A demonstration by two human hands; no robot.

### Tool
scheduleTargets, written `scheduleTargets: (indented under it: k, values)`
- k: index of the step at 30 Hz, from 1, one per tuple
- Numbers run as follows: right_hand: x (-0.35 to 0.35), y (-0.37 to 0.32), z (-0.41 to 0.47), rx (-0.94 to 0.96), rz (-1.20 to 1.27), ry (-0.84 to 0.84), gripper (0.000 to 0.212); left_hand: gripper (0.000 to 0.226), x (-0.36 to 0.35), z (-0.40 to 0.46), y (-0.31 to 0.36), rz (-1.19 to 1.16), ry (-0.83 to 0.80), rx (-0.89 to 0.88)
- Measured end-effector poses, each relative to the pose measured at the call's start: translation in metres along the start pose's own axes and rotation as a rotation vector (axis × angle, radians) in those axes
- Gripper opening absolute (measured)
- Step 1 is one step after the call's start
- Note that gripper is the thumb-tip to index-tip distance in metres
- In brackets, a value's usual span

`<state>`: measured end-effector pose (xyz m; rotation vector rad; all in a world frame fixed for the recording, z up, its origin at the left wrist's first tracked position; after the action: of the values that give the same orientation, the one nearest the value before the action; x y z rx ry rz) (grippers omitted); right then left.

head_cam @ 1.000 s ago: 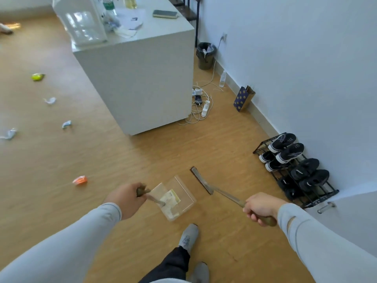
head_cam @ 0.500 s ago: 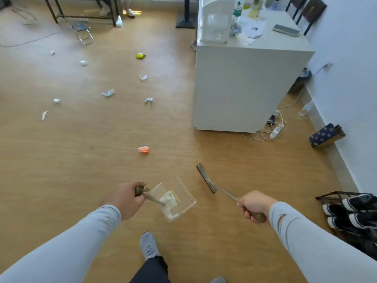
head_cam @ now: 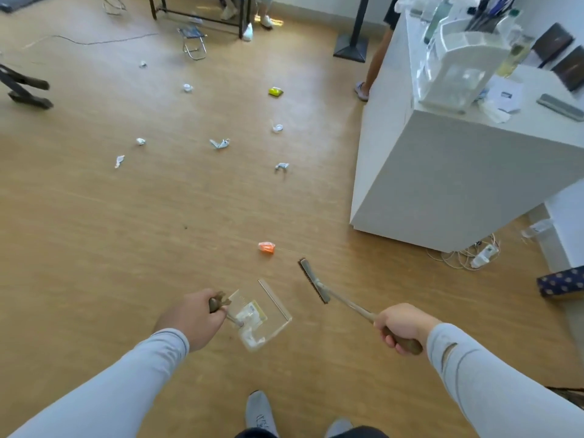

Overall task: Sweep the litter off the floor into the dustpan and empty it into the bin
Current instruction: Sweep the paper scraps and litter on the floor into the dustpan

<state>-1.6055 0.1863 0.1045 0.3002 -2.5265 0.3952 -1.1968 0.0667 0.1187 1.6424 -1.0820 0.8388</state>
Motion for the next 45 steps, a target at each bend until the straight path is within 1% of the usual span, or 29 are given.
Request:
scheduleTargets:
  k: [4, 8, 14, 17, 26, 30, 33, 36, 40, 43, 45]
  values:
    - [-0.006, -0.049, 0.003, 0.011, -0.025, 0.011, 0.014, 0.026, 0.011, 0.032, -0.017, -0.003, 0.014, 0.036]
    - [-0.005, -0.092, 0.018, 0.007, -0.03, 0.02, 0.015, 0.028, 0.018, 0.067, -0.019, 0.006, 0.037, 0.068]
    - [0.003, -0.153, 0.082, 0.025, 0.014, 0.023, 0.027, 0.026, 0.018, 0.134, -0.003, 0.014, 0.03, 0.087]
    - [0.007, -0.185, 0.112, 0.013, 0.002, 0.007, 0.027, 0.023, 0.014, 0.176, 0.01, 0.045, 0.018, 0.101]
    - [0.017, -0.292, 0.174, 0.127, -0.133, -0.033, 0.023, 0.024, -0.006, 0.284, 0.032, 0.102, -0.027, 0.12]
    - [0.005, -0.318, 0.184, 0.143, -0.158, -0.056, 0.023, 0.027, -0.016, 0.313, 0.032, 0.072, -0.053, 0.141]
    - [-0.007, -0.337, 0.188, 0.169, -0.182, -0.058, 0.016, 0.031, -0.024, 0.333, 0.03, 0.062, -0.077, 0.144]
    - [-0.026, -0.354, 0.192, 0.178, -0.194, -0.05, 0.021, 0.034, -0.033, 0.351, 0.028, 0.092, -0.109, 0.135]
    - [-0.058, -0.372, 0.205, 0.23, -0.324, -0.046, 0.029, 0.034, -0.045, 0.366, 0.019, 0.106, -0.129, 0.137]
    - [-0.082, -0.373, 0.21, 0.254, -0.433, -0.042, 0.026, 0.035, -0.045, 0.372, 0.008, 0.093, -0.126, 0.15]
    - [-0.093, -0.369, 0.203, 0.281, -0.514, -0.068, 0.028, 0.036, -0.043, 0.374, 0.001, 0.083, -0.121, 0.154]
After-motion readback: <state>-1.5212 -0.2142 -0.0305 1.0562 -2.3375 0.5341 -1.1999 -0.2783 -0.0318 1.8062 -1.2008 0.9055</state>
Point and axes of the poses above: each hand's wrist, its own z-axis towards the middle knuckle, its own x-axis out of the back of the hand, y = z × x, the point moved 9 cm from there along z, towards the middle knuckle, and after that the axes turned 12 degrees about y, right-handed, at the moved point
